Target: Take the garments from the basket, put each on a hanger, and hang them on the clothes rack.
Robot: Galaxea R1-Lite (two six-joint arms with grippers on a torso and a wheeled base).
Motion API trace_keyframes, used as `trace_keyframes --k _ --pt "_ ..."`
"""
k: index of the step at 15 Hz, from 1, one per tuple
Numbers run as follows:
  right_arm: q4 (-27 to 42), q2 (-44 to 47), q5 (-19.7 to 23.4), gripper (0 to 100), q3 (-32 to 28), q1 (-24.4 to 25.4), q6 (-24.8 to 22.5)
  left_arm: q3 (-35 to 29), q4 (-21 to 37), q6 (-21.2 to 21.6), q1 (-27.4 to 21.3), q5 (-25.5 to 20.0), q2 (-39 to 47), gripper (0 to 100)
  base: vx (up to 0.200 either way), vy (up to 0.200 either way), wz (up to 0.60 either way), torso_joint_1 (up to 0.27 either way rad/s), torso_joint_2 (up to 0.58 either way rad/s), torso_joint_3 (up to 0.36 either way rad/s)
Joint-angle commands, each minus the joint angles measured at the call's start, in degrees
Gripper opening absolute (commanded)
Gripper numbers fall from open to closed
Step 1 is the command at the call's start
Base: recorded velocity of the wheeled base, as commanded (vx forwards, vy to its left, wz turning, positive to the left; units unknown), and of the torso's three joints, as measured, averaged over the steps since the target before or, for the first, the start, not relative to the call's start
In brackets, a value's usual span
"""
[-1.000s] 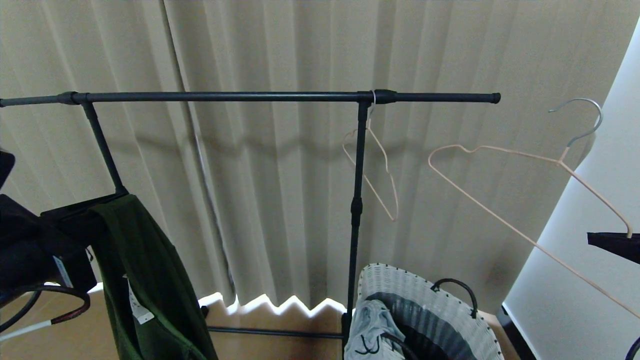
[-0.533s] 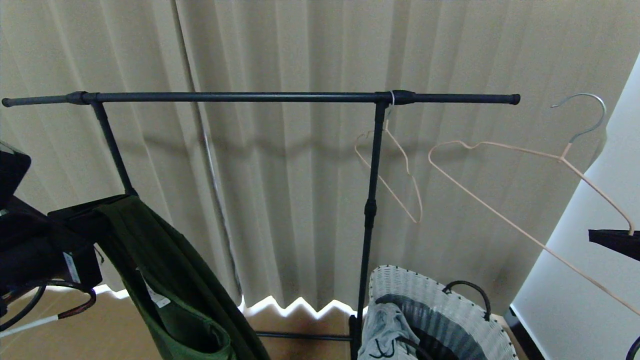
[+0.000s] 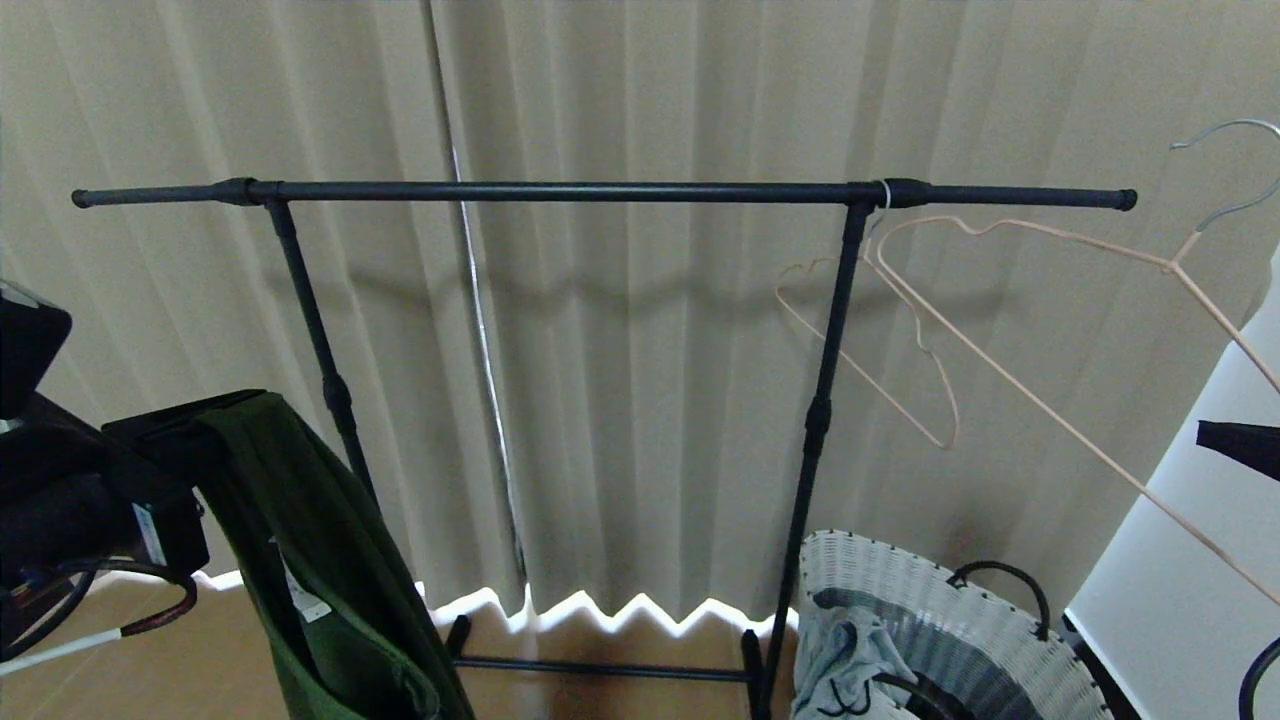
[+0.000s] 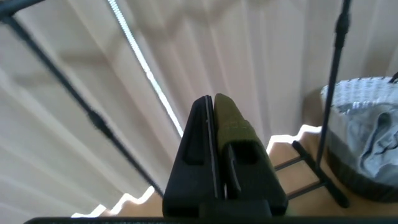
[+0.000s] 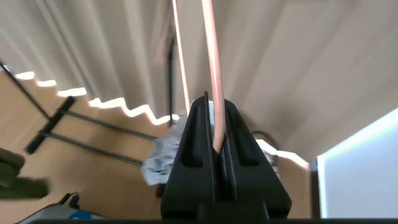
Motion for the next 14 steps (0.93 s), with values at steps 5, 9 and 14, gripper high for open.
trace_keyframes --k 5,9,14 --pt "0.27 -2.57 -0.15 0 3.05 5.84 -0.17 0.02 -0.03 0.01 0.01 -0.02 -0.05 0 0.0 0.2 0.0 0.0 0.0 0.001" --pt "0.18 -1.87 -0.23 0 3.75 8.3 -0.17 0.02 -0.03 0.1 0.01 -0.02 0.04 0 0.0 0.0 0.0 0.0 0.0 0.0" --pt "0.62 -0.73 -0.23 0 3.75 12.7 -0.17 0.29 -0.03 -0.16 -0.08 -0.02 0.04 0 0.0 0.0 0.0 0.0 0.0 0.0"
